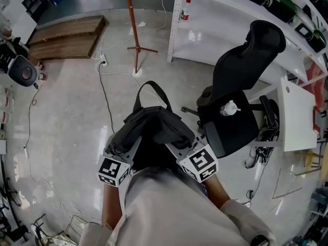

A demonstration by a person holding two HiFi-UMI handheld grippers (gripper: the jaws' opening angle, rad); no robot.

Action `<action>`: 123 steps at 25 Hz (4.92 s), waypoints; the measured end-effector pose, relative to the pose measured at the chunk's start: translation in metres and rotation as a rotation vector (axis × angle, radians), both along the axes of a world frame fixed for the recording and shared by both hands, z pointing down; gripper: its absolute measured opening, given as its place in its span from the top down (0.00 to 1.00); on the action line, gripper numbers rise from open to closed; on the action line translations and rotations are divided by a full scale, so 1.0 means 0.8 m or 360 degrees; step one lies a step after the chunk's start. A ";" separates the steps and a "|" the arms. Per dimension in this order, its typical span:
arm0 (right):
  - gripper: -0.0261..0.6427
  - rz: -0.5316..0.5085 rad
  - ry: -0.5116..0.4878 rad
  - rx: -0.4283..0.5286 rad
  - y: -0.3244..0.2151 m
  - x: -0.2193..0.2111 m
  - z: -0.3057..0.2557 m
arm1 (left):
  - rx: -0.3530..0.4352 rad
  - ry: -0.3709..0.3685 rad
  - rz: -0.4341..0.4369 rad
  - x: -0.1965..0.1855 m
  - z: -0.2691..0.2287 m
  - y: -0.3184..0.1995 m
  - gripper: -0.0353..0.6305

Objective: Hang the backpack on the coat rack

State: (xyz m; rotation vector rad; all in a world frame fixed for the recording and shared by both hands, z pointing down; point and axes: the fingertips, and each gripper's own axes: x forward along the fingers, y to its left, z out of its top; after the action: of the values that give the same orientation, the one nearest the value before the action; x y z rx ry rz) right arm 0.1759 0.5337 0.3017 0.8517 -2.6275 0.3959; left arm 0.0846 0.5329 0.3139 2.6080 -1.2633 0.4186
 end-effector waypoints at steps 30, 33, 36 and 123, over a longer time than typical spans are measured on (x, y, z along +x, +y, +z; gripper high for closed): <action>0.70 0.0234 0.0007 0.0179 -0.281 -0.079 -0.042 | 0.0248 0.0025 0.0013 -0.076 -0.043 -0.291 0.74; 0.70 0.0268 0.0017 0.0159 -0.321 -0.106 -0.041 | 0.0180 0.0053 0.0040 -0.102 -0.042 -0.333 0.74; 0.70 0.0306 0.0038 0.0124 -0.358 -0.130 -0.040 | 0.0179 0.0055 0.0097 -0.125 -0.039 -0.375 0.74; 0.69 0.0183 0.0135 -0.0380 -0.835 -0.218 0.136 | -0.0406 -0.0100 0.0036 -0.220 0.151 -0.836 0.72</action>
State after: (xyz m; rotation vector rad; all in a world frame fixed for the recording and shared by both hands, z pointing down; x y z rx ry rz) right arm 0.0014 -0.1346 0.4104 0.9191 -2.4001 0.6736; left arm -0.0916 -0.1357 0.4345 2.4130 -1.1177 0.6264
